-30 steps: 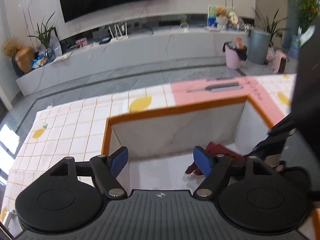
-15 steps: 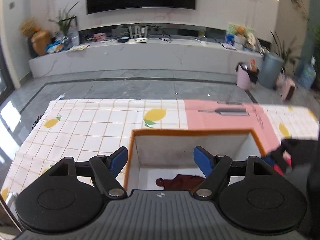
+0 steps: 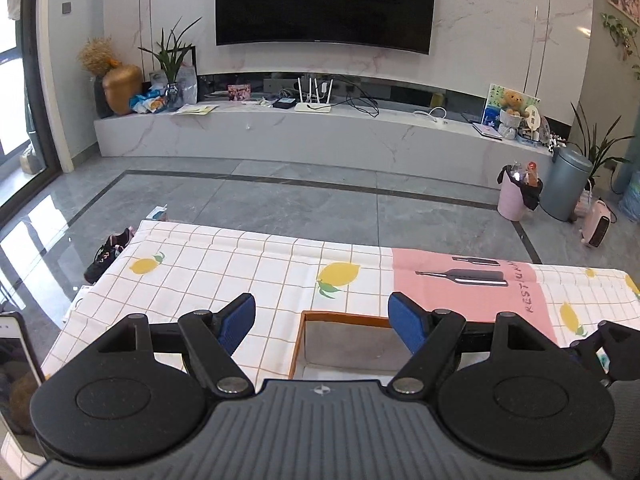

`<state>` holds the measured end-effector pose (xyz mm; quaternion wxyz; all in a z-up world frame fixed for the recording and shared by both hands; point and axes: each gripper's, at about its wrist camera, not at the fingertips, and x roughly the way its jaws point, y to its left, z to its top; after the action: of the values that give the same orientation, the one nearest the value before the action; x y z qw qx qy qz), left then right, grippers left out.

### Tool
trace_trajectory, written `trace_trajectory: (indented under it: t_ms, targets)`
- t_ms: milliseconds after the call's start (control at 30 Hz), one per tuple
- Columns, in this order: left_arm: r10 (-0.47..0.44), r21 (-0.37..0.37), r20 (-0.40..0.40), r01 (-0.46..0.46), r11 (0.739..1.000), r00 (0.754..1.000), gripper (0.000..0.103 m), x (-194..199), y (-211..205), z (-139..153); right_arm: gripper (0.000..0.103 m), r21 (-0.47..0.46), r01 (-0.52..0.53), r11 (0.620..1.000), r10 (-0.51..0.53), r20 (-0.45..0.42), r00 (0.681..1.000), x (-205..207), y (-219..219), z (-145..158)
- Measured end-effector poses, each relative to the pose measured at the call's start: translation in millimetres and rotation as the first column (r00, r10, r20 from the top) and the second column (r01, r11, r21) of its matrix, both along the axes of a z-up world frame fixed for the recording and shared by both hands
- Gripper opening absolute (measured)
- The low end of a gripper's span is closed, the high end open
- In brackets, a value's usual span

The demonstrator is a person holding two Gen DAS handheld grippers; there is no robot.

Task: Organize soft objects
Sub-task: 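Withdraw both tools from the box toward the remaining soft items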

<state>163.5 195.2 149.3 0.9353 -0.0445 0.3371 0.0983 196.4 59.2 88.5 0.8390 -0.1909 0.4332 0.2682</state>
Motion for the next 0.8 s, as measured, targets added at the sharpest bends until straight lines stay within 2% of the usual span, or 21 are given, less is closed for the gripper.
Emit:
trace_trajectory:
  t_ms: [133, 267, 433, 600, 800]
  targets:
    - [0.016, 0.043, -0.004, -0.016, 0.999, 1.000, 0.088, -7.4, -15.9, 17.3, 0.098, 0.032, 0.035, 0.999, -0.036, 0.045, 0.998, -4.5, -16.2, 24.9]
    - [-0.007, 0.118, 0.086, -0.003, 0.993, 0.996, 0.087, -25.7, -43.8, 38.6, 0.098, 0.056, 0.114, 0.992, -0.119, 0.077, 0.990, -6.9, -45.2, 45.2]
    - [-0.052, 0.065, 0.148, 0.042, 0.997, 0.988, 0.087, -47.1, -82.4, 52.6, 0.098, 0.079, 0.177, 0.981, -0.187, 0.147, 0.971, -23.7, -95.2, 68.9]
    - [-0.165, 0.130, 0.233, 0.138, 0.982, 0.958, 0.086, -65.8, -144.6, 48.0, 0.098, 0.112, 0.295, 0.949, -0.313, 0.216, 0.925, -44.8, -161.4, 86.5]
    - [-0.290, 0.057, 0.286, 0.286, 0.957, 0.913, 0.086, -79.0, -208.8, 26.3, 0.098, 0.150, 0.420, 0.895, -0.446, 0.256, 0.858, -78.6, -242.6, 89.4]
